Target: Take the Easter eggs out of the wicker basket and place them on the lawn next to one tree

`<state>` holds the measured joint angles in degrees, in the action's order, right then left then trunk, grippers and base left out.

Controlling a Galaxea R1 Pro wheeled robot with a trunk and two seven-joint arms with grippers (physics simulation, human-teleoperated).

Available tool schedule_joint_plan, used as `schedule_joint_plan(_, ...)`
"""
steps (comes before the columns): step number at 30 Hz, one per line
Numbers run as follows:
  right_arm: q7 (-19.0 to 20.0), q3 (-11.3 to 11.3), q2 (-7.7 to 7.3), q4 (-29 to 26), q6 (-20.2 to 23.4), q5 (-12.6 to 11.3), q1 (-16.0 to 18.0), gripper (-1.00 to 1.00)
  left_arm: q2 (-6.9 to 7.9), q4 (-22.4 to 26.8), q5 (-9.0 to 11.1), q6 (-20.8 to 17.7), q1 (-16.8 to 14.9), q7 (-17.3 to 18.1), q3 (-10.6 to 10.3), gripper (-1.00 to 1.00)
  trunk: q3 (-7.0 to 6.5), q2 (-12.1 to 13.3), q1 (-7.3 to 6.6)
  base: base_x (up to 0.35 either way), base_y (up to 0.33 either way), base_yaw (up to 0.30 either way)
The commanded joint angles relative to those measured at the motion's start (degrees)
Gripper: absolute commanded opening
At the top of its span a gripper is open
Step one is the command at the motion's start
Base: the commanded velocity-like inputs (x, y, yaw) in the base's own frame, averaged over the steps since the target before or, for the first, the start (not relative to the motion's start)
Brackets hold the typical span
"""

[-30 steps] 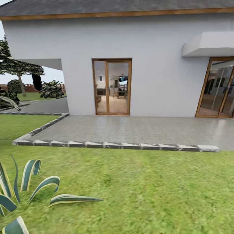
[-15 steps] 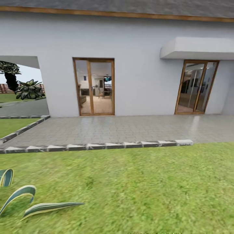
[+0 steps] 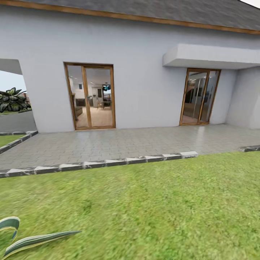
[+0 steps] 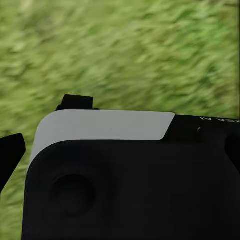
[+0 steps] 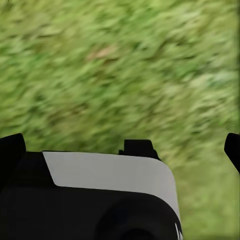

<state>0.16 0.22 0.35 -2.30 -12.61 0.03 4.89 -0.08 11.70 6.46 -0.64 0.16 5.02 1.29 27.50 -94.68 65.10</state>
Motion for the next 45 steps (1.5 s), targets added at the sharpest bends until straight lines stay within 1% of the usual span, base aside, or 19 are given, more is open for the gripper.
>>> schedule_joint_plan(1, 0.0, 0.0, 0.00, 0.1, -0.2, 0.0, 0.0, 1.00, -0.01, 0.1, 0.6, -0.1, 0.0, 0.2, 0.1, 1.00, 0.05, 0.0, 0.00, 0.000, 0.000, -0.016)
schedule_joint_plan(22, 0.0, 0.0, -0.07, 0.0, -0.2, 0.0, 0.0, 1.00, -0.01, 0.1, 0.6, -0.1, 0.0, 0.2, 0.1, 1.00, 0.01, 0.0, 0.00, 0.007, 0.000, -0.013)
schedule_joint_plan(33, 0.0, 0.0, -0.10, 0.0, -0.2, 0.0, 0.0, 1.00, -0.02, 0.1, 0.6, -0.1, 0.0, 0.2, 0.1, 1.00, -0.27, 0.0, 0.00, 0.000, 0.000, -0.248)
schedule_joint_plan(37, 0.0, 0.0, -0.59, 0.0, -0.2, 0.0, 0.0, 1.00, -0.01, 0.1, 0.6, -0.1, 0.0, 0.2, 0.1, 1.00, -0.29, 0.0, 0.00, 0.000, 0.000, -0.272)
schedule_joint_plan(45, 0.0, 0.0, -0.69, 0.0, -0.2, 0.0, 0.0, 1.00, -0.01, 0.1, 0.6, -0.1, 0.0, 0.2, 0.1, 1.00, -0.30, 0.0, 0.00, 0.000, 0.000, -0.272)
